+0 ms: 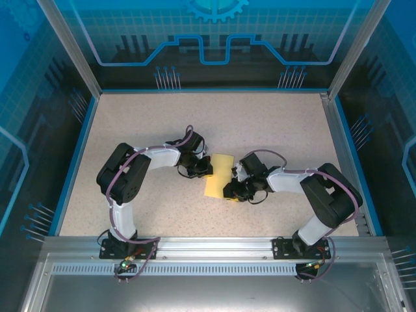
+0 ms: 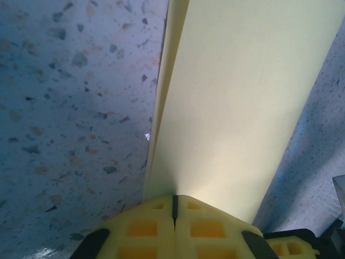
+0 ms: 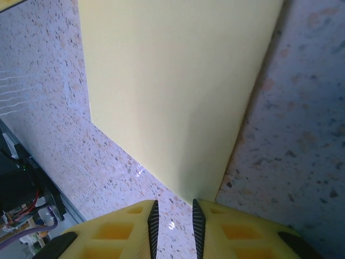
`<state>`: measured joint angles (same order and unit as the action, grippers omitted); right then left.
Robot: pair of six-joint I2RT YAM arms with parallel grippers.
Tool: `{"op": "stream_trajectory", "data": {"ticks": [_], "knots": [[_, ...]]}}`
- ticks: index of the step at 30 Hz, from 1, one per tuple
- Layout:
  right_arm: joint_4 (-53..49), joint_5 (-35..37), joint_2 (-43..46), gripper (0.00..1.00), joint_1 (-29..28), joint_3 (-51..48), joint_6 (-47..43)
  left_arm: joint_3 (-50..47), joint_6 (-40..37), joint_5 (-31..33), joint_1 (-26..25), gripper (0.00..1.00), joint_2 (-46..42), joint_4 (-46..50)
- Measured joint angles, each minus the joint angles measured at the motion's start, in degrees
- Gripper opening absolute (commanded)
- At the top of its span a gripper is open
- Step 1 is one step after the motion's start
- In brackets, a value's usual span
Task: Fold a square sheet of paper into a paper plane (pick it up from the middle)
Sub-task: Fold the square sheet of paper in half at the center of the table.
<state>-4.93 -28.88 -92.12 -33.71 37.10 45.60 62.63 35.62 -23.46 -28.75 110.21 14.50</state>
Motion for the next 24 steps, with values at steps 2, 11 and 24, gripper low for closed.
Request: {"op": "stream_trajectory", "data": {"ticks": [2, 11, 24], "knots": [[-2.1, 1.2, 1.3, 0.32, 0.0, 0.4, -0.5, 0.0, 0.0, 0.0, 0.0, 0.00, 0.0, 0.0], [-8.5, 9.5, 5.3, 0.35, 3.9, 9.0, -3.2, -1.0, 1.0, 0.3, 0.0, 0.39, -5.2, 2.3], [-7.9, 10.1, -4.8, 0.33, 4.1, 14.3, -3.3, -4.1, 1.9, 0.4, 3.1, 0.52, -10.4, 1.6]]}}
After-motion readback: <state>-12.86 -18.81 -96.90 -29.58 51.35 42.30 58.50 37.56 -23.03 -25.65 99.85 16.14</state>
